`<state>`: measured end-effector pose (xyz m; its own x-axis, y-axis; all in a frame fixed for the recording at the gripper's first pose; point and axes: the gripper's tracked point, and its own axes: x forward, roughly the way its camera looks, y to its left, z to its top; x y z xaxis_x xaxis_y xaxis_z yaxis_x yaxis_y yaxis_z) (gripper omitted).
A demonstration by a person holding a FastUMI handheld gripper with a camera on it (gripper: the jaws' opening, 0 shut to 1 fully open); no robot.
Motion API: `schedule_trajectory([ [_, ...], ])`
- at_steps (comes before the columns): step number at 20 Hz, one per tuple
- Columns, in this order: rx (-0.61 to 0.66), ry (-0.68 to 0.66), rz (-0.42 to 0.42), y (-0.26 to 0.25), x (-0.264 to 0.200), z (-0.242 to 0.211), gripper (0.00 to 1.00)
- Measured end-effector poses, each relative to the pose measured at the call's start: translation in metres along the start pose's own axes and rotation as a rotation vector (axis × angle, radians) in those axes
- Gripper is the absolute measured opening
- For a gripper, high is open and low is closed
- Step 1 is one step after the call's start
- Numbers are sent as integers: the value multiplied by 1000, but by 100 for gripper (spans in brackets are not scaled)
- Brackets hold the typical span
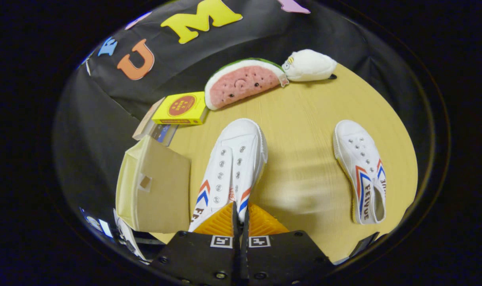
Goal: Open the storage box then place both shoes into the box .Put the left shoe in first, then the right shoe, with the right side of both shoes facing outward in a uniform manner.
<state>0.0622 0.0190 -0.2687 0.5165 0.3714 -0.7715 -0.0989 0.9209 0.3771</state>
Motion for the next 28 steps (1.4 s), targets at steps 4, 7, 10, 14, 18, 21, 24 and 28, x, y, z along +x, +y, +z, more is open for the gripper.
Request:
schedule_trajectory([
  [4, -45, -55, 47, 74, -29, 24, 0],
  [7, -99, -89, 76, 136, -35, 34, 0],
  [10, -106, -76, 125, 198, -22, 28, 0],
  [14, -146, -45, 144, 259, 10, 6, 0],
  [18, -168, 4, 141, 298, 40, -20, 0],
  [21, -167, 29, 123, 310, 60, -35, 0],
  [24, -187, 43, 86, 309, 73, -48, 0],
  [28, -216, 49, 44, 302, 86, -56, 0],
])
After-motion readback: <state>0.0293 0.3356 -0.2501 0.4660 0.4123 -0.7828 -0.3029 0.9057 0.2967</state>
